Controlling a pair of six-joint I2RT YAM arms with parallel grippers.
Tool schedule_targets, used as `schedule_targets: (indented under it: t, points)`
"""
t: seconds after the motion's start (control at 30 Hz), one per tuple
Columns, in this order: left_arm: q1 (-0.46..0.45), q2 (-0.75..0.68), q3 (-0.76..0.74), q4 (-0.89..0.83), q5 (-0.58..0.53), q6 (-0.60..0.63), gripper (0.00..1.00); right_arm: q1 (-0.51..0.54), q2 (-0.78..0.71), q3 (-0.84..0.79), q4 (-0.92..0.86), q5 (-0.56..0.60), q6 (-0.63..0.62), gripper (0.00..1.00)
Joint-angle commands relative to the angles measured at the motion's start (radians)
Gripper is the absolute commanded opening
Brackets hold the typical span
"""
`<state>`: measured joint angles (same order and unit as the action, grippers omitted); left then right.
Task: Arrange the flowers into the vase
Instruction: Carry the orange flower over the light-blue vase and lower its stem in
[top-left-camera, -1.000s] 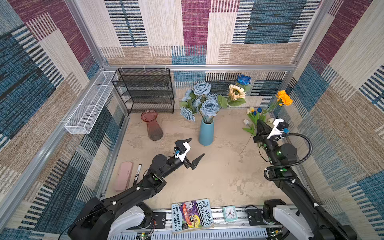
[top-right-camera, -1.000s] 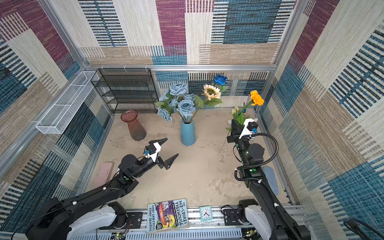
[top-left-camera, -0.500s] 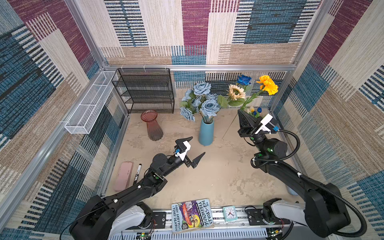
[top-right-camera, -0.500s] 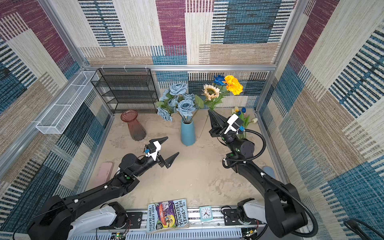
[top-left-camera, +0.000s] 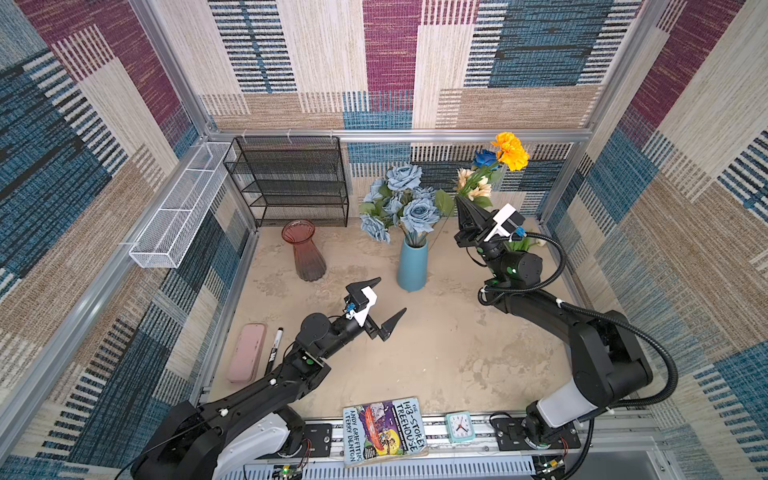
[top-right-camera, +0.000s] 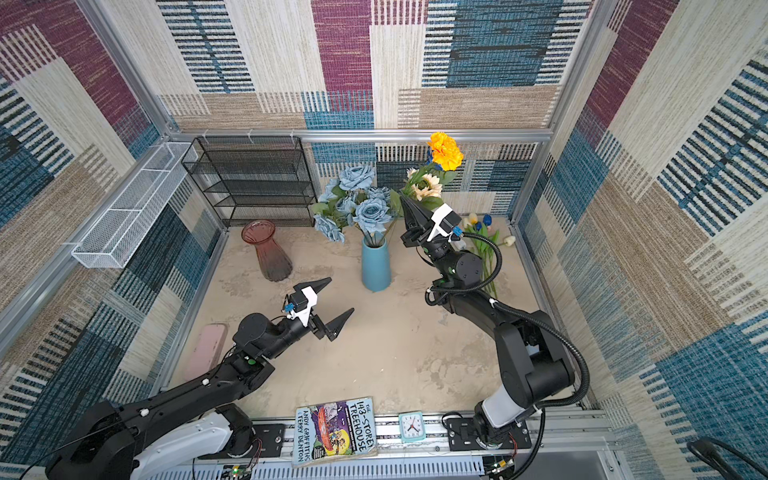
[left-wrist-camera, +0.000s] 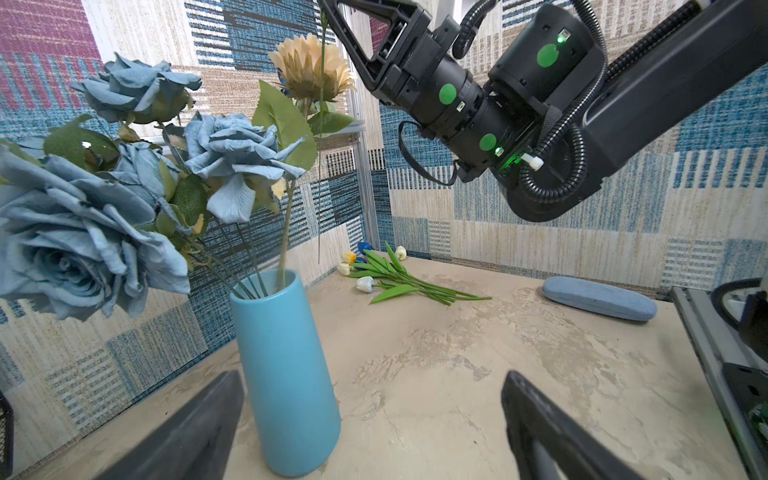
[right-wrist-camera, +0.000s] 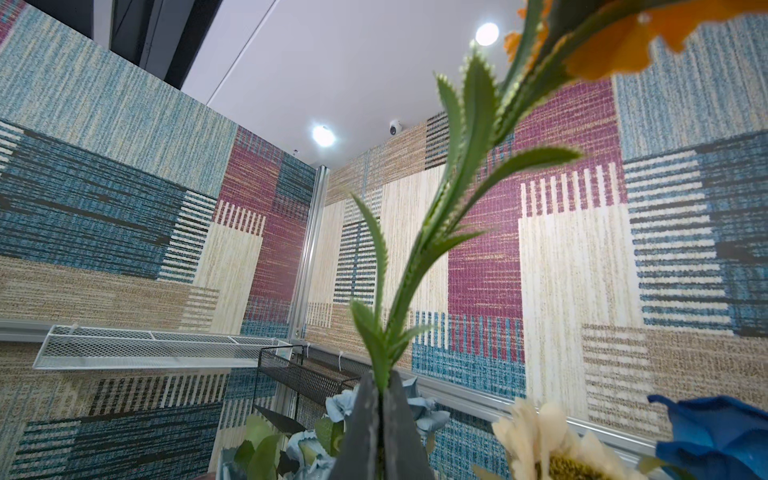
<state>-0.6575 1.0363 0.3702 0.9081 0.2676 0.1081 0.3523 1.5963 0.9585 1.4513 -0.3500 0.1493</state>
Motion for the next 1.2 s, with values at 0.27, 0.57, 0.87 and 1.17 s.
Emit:
schedule_targets:
  t: [0.27,0.57,0.87,1.17]
  points:
    - [-0.001,0.016,0.008,-0.011,-0.014,0.019,1.0,0.004,0.138,0.123,0.229,0.042,0.011,0.0]
    - [0.0,0.043,0.013,-0.005,-0.02,0.028,1.0,0.005,0.186,0.148,0.244,0.035,0.023,0.0]
    - [-0.001,0.067,0.012,0.011,-0.018,0.028,1.0,0.01,0.187,0.047,0.276,0.024,0.021,0.0]
    - [0.0,0.074,0.009,0.025,-0.016,0.025,1.0,0.013,0.178,0.013,0.273,0.011,0.007,0.0]
